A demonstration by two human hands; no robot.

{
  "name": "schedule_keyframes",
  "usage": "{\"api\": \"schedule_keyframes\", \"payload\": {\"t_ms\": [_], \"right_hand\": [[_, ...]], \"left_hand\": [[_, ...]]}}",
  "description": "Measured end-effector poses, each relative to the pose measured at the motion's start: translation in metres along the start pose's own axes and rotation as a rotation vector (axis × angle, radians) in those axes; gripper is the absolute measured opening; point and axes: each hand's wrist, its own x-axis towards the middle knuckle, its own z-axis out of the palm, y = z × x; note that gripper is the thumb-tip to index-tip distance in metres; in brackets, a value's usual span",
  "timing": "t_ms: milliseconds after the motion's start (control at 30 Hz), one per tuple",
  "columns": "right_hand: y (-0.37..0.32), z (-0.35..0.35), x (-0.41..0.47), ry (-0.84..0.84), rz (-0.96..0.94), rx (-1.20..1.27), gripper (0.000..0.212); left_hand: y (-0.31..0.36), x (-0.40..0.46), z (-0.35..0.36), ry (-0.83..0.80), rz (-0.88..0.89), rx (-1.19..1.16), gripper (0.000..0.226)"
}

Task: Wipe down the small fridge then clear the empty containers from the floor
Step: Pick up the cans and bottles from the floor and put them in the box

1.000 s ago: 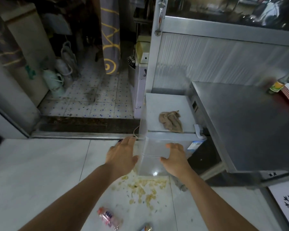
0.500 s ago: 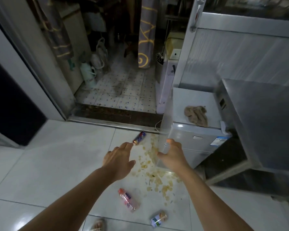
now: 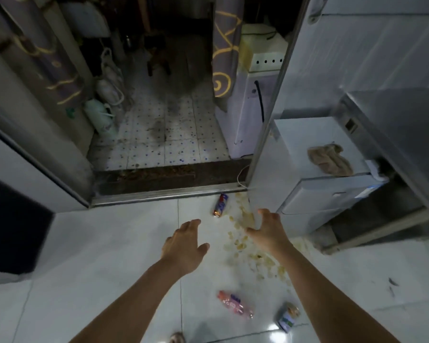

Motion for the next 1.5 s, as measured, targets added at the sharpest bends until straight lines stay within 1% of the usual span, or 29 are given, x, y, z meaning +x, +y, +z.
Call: {"api": "schedule_keyframes", "payload": {"t_ms": [133, 367, 567, 767, 967, 1100, 1167, 1300, 1400, 1500], "right_hand": [[-0.021, 0.018, 0.016, 0.008, 0.064, 0.022, 0.068], [-0.03, 0.03, 0.083, 0.038, 0.185, 0.144, 0.067], [-0.036, 0.055, 0.171, 0.017, 0.267, 0.196, 0.066], [-0.02, 0.079, 0.233, 0.048, 0.376, 0.245, 0.064], [0.011, 0.133, 0.313, 0.126, 0.492, 0.294, 0.064], [0.044, 0.19, 0.367, 0.154, 0.614, 0.328, 0.064], [0.061, 0.223, 0.391, 0.16, 0.666, 0.358, 0.065], [0.094, 0.292, 0.433, 0.163, 0.7, 0.393, 0.067], [0.119, 0.339, 0.46, 0.183, 0.706, 0.378, 0.069], [0.145, 0.38, 0.48, 0.206, 0.707, 0.369, 0.07]], "left_hand": [[-0.023, 0.041, -0.024, -0.052, 0.001, -0.027, 0.064], [-0.023, 0.141, -0.039, -0.177, 0.052, -0.008, 0.062], [-0.025, 0.247, -0.031, -0.274, 0.033, 0.026, 0.061], [-0.029, 0.341, -0.002, -0.363, 0.009, -0.005, 0.066], [-0.047, 0.459, 0.073, -0.413, 0.028, 0.119, 0.067], [-0.067, 0.533, 0.14, -0.462, 0.048, 0.207, 0.064], [-0.08, 0.568, 0.176, -0.46, 0.049, 0.218, 0.065], [-0.113, 0.623, 0.248, -0.442, 0.029, 0.197, 0.073], [-0.135, 0.66, 0.302, -0.415, 0.083, 0.243, 0.075], [-0.15, 0.694, 0.351, -0.392, 0.109, 0.227, 0.078]]}}
